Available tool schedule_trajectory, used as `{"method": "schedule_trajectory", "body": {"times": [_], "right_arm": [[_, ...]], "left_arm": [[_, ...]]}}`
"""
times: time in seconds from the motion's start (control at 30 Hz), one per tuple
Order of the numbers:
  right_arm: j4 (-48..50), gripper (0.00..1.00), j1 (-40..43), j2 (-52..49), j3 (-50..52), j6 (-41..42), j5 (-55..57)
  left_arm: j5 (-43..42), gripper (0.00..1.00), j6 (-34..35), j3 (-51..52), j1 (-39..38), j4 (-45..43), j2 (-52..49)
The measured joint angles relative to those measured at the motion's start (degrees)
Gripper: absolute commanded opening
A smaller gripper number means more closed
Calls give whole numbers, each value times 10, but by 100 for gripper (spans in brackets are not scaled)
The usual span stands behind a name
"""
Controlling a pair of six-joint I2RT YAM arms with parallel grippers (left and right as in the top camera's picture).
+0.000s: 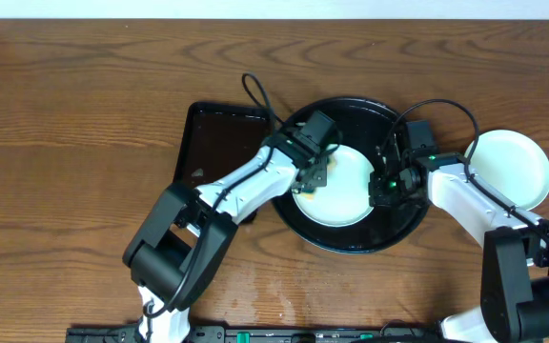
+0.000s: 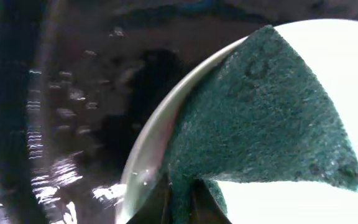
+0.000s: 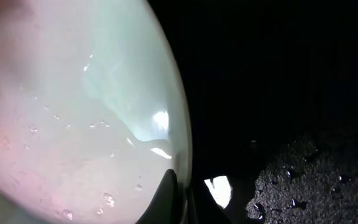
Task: Clean dirty plates on tray and stack at the side
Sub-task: 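Scrub the plate's red stain with the sponge while right gripper holds rim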
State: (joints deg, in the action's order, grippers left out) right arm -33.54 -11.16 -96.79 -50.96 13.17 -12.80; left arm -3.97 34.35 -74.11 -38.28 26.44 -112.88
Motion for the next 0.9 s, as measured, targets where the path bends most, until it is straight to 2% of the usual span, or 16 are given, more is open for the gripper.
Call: {"method": "schedule_trajectory", "body": {"times": [0.2,0.4,0.7,0.9], "right_arm": [[0,1,0,0,-1,0,16],[1,1,3,1,-3,-1,39],[0,1,9,1,-3,-4,50],[0,1,9,1,-3,-8,59]], "left_arm": [[-101,8,24,4,0,-80,-17],[-127,8,34,1,-31,-104,-34],[-178,8,16,-11,-35,-94,-47],[-230,8,-20,-26,-38,-23,-49]]}}
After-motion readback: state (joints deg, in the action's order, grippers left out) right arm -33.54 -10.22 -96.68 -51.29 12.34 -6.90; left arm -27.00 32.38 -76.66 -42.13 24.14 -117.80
